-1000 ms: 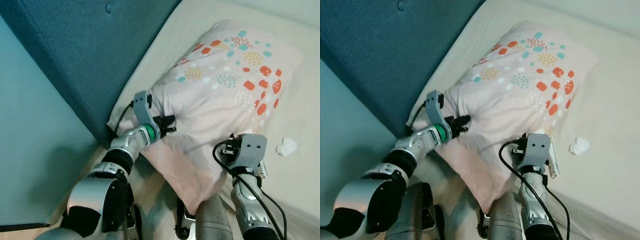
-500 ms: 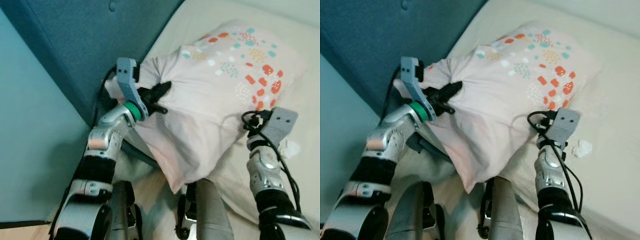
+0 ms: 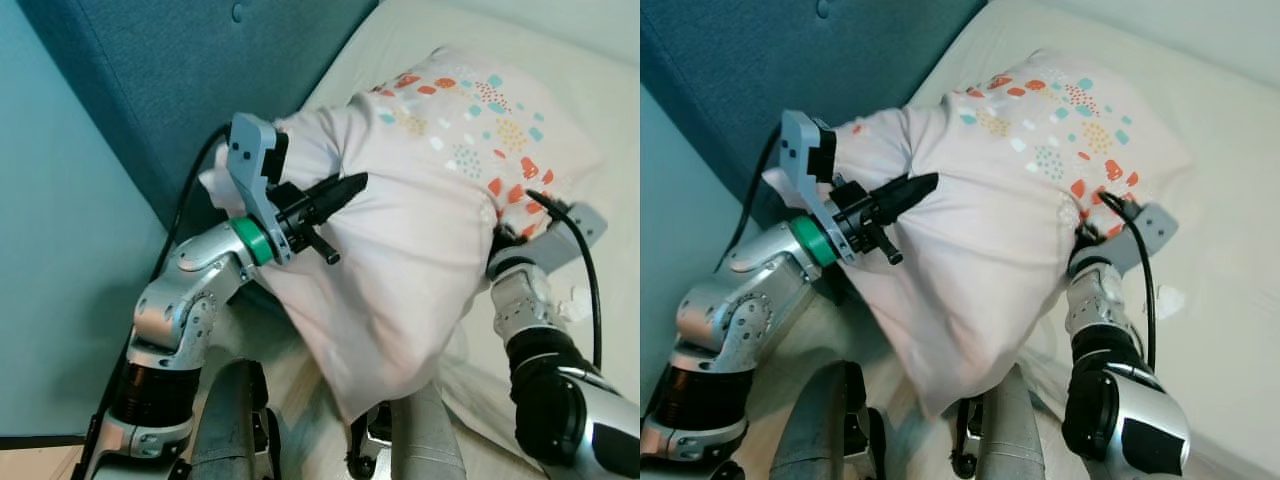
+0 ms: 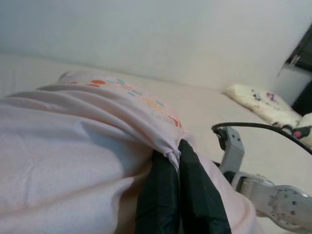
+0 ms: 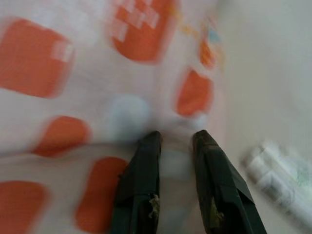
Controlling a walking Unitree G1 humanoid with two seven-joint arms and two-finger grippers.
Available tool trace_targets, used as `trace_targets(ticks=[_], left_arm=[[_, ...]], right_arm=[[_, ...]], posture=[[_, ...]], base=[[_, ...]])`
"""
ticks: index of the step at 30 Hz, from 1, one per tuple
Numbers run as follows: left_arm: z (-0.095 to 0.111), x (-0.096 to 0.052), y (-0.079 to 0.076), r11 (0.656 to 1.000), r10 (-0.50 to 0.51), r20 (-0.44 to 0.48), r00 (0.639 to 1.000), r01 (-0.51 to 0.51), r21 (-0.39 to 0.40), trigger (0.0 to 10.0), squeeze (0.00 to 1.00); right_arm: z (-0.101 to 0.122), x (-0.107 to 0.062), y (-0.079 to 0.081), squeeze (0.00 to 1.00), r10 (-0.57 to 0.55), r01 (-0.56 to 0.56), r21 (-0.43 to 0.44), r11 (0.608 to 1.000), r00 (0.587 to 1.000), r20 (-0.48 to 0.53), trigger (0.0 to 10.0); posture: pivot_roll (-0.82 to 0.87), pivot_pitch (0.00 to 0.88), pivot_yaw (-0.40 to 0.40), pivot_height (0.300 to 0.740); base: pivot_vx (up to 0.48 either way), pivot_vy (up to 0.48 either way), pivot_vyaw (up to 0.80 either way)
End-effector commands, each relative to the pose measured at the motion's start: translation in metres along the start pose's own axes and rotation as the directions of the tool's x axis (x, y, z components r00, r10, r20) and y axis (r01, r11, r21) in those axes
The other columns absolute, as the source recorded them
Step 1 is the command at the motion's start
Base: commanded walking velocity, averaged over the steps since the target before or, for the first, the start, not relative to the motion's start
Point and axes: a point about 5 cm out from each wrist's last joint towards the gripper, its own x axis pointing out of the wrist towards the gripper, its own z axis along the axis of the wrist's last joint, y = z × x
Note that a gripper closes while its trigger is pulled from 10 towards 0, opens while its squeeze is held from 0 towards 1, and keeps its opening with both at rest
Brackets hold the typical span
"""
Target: Clean up the room
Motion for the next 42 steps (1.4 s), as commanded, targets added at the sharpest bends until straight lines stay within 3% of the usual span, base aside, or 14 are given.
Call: trace_targets(ticks=[1,5,10,14,18,26,27,28,30,32,33,34,36,42], left_arm=[[0.003,0.0,-0.009,0.998,-0.034,0.021,0.999,0.033,0.055,0.0,0.0],[0.0,0.002,-0.016,0.994,-0.047,0.008,0.999,0.046,0.099,0.0,0.0],[0.004,-0.002,-0.027,0.989,-0.101,-0.002,0.995,0.101,0.105,0.0,0.0],[0.014,-0.009,-0.039,0.979,-0.166,0.0,0.986,0.165,0.116,0.0,0.0],[0.016,-0.01,-0.043,0.973,-0.18,0.003,0.984,0.177,0.146,0.0,0.0],[0.031,-0.008,-0.052,0.925,-0.172,0.035,0.984,0.149,0.35,0.0,0.0],[0.036,-0.003,-0.051,0.88,-0.142,0.052,0.989,0.101,0.465,0.0,0.0],[0.036,-0.003,-0.051,0.88,-0.142,0.052,0.989,0.101,0.465,0.0,0.0],[0.043,0.007,-0.048,0.714,-0.097,0.095,0.991,0.003,0.7,0.0,0.0],[0.045,0.01,-0.047,0.648,-0.088,0.112,0.99,-0.028,0.761,0.0,0.0],[0.045,0.01,-0.047,0.648,-0.088,0.112,0.99,-0.028,0.761,0.0,0.0],[0.043,0.013,-0.044,0.584,-0.064,0.133,0.989,-0.071,0.809,0.0,0.0],[0.039,0.01,-0.044,0.569,-0.051,0.132,0.99,-0.08,0.818,0.0,0.0],[0.033,0.002,-0.046,0.578,-0.023,0.134,0.991,-0.096,0.81,0.0,0.0]], right_arm=[[-0.017,-0.003,-0.016,0.0,-0.079,0.086,0.076,0.993,0.993,-0.083,10.0],[-0.021,-0.004,-0.021,0.0,-0.108,0.124,0.163,0.979,0.989,-0.105,10.0],[-0.009,0.0,-0.007,0.0,0.003,0.007,0.215,0.977,0.999,-0.047,10.0],[-0.006,0.001,0.024,0.0,0.208,-0.174,0.293,0.94,0.974,-0.089,10.0],[-0.01,0.0,0.035,0.0,0.266,-0.219,0.304,0.927,0.956,-0.123,10.0],[-0.032,-0.011,0.075,0.0,0.363,-0.293,0.274,0.916,0.895,-0.259,10.0],[-0.028,-0.013,0.087,0.0,0.416,-0.342,0.299,0.891,0.878,-0.234,10.0],[-0.028,-0.013,0.087,0.0,0.416,-0.342,0.299,0.891,0.878,-0.234,10.0],[-0.014,-0.017,0.117,0.0,0.549,-0.476,0.35,0.807,0.823,-0.145,10.0],[-0.008,-0.019,0.127,0.0,0.594,-0.524,0.364,0.77,0.797,-0.11,10.0],[-0.008,-0.019,0.127,0.0,0.594,-0.524,0.364,0.77,0.797,-0.11,10.0],[0.015,-0.022,0.149,0.0,0.66,-0.604,0.39,0.694,0.751,-0.012,10.0],[0.033,-0.024,0.16,0.0,0.684,-0.646,0.386,0.659,0.728,0.048,10.0],[0.05,-0.023,0.164,0.0,0.687,-0.667,0.34,0.663,0.722,0.078,10.0]], posture=[[0.14,0.242,0.002,0.616],[0.14,0.248,0.005,0.616],[0.15,0.254,0.004,0.616],[0.17,0.263,-0.008,0.616],[0.19,0.269,-0.015,0.616],[0.22,0.28,-0.031,0.616],[0.23,0.279,-0.032,0.616],[0.23,0.279,-0.032,0.616],[0.24,0.278,-0.033,0.616],[0.25,0.277,-0.033,0.616],[0.25,0.277,-0.033,0.616],[0.25,0.28,-0.026,0.616],[0.25,0.281,-0.025,0.616],[0.25,0.293,-0.026,0.616]], base=[[0.0,0.0,0.0],[0.0,0.0,0.0],[0.0,0.0,0.0],[0.0,0.0,0.0],[0.0,0.0,0.0],[0.0,0.0,0.0],[0.0,0.0,0.0],[0.0,0.0,0.0],[0.0,0.0,0.0],[0.0,0.0,0.0],[0.0,0.0,0.0],[0.0,0.0,0.0],[0.0,0.0,0.0],[0.0,0.0,0.0]])
